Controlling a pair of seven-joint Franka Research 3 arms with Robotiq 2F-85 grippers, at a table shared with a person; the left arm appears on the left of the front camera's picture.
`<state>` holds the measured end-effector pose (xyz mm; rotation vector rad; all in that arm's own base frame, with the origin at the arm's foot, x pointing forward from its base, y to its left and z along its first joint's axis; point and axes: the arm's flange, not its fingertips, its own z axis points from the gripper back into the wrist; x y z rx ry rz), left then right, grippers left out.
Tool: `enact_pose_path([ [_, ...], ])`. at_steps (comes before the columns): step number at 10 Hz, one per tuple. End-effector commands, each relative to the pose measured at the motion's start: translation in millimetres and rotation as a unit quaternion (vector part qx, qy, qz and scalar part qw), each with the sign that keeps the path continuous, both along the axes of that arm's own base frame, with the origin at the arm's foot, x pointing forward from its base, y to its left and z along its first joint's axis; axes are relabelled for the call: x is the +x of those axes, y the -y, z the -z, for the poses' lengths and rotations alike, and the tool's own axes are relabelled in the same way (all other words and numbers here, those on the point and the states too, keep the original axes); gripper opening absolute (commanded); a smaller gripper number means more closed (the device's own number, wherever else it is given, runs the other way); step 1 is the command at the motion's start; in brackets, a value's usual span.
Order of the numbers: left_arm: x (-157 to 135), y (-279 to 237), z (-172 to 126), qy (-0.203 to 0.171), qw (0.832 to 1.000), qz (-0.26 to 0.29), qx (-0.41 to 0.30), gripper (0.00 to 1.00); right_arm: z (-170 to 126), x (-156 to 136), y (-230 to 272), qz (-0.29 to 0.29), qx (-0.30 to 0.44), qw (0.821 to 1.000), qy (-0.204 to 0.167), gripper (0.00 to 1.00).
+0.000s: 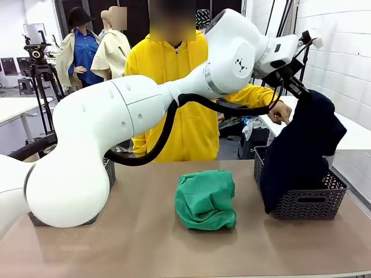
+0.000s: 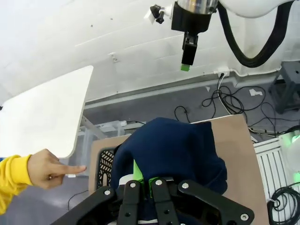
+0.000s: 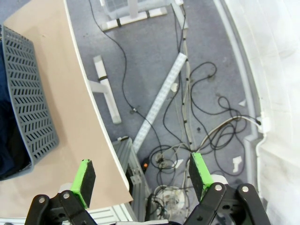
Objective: Sort the tops and bottoms.
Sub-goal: Sort the clothes according to human instructions.
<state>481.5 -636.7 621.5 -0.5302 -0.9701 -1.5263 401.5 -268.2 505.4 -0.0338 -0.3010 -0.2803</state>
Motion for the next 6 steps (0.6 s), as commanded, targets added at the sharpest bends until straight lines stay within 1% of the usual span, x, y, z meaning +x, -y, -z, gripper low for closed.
enact_pose_path([
  [1,-5.3,-0.1,-12.5,0.014,1.0,-0.006,-0.019,0.0,1.0,-0.8,0.5,-0.006,-0.002,1.0,-0.001,1.0],
  [6,-6.7,1.4,-11.2,0.013,1.0,-0.003,-0.015,0.0,1.0,-0.8,0.5,-0.006,-0.002,1.0,-0.001,1.0],
])
